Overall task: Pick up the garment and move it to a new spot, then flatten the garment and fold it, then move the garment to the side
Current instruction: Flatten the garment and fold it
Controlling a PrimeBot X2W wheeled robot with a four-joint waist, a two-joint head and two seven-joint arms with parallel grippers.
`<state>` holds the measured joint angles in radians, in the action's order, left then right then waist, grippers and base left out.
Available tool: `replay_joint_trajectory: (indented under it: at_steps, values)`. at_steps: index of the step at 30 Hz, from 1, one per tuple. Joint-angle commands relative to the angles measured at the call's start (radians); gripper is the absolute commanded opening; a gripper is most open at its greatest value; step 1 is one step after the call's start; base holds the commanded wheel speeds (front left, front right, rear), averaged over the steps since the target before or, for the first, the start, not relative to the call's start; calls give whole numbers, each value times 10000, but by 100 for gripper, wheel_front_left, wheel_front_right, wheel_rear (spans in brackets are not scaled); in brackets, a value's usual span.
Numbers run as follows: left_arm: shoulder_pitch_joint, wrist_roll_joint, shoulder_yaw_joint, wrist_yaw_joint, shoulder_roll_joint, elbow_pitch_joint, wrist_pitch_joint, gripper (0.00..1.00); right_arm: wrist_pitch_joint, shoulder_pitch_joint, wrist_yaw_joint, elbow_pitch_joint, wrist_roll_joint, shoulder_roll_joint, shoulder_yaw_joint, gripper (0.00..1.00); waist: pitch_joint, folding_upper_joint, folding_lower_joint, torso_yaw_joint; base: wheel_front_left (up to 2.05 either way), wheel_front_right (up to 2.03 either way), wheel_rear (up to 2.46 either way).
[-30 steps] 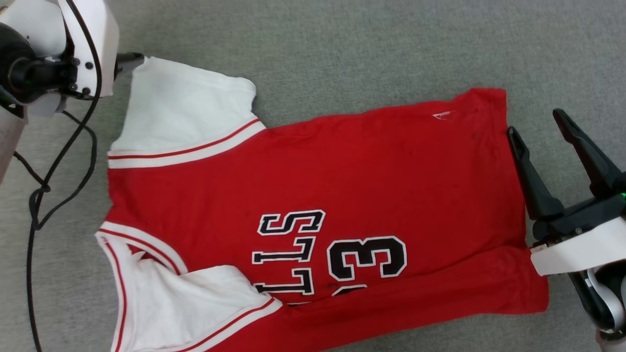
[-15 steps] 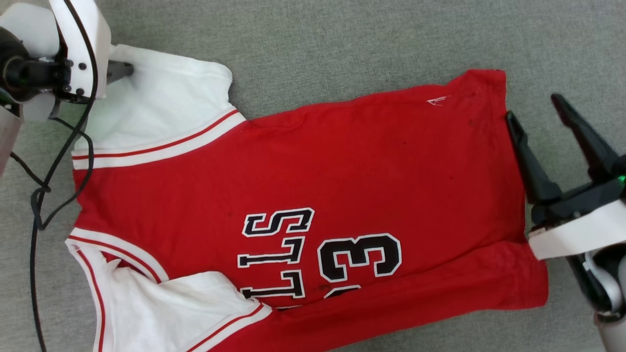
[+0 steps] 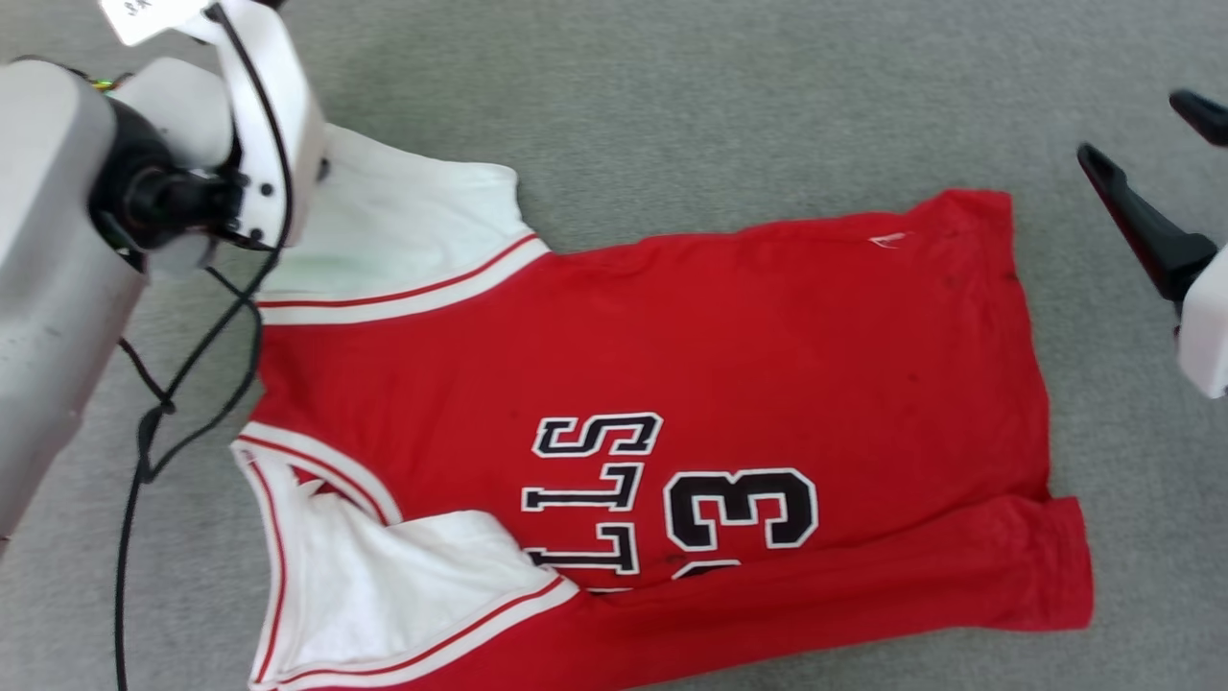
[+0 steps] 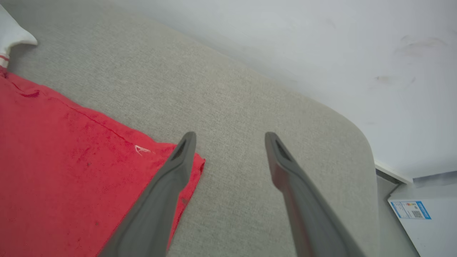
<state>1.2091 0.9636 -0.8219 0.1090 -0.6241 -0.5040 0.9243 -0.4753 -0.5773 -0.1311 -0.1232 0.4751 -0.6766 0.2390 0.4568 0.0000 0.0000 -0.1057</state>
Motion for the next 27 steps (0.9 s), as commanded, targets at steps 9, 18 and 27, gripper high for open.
replay_joint_trajectory:
  at_steps: [9, 18, 27]
  values:
    - [108, -102, -347, 143, 352, 578, -395, 0, -4203, -2196, 7, 1029, 2076, -1611, 2278, 100, -13, 0, 0, 833, 0, 0, 0]
    - [591, -211, -706, 193, 557, 1028, -742, 0, -5181, -3515, 7, 3025, 2563, -1015, 3890, 100, 578, 0, 0, 1309, 0, 0, 0]
    - [657, -84, -1012, 201, 484, 1094, -1131, 0, -4572, -3216, 2, 3900, 2962, -953, 5125, 0, 758, 0, 0, 1513, 0, 0, 0]
